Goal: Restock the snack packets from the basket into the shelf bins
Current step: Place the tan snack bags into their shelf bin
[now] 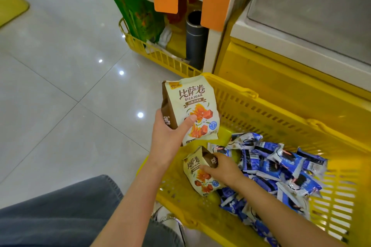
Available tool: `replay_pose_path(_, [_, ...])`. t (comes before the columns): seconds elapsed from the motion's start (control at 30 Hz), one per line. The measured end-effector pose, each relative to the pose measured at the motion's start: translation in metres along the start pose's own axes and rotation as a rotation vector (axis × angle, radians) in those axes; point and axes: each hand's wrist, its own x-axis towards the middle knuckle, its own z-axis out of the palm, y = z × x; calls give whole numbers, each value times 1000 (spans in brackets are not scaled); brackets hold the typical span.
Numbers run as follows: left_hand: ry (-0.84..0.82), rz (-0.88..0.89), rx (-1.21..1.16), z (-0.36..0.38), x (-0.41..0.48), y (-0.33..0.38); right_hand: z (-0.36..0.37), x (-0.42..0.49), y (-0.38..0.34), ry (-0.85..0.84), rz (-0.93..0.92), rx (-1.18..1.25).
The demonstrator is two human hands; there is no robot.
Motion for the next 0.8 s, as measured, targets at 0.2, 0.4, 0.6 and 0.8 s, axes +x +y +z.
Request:
replay_pose_path(0.2, [33,24,112,-1,-12,3,-46,-37,-4,193,-20,92])
replay_pose_path(0.4, [63,123,299,10,-30,6,-101,-83,-13,385,-74,210])
replay_pose_path(0.6, [23,155,447,24,-44,15,-152,-137,-20,446,-166,349])
replay_pose_path(0.8, [-117,210,374,49,-70,41,-194,-182,-22,413,-205,509])
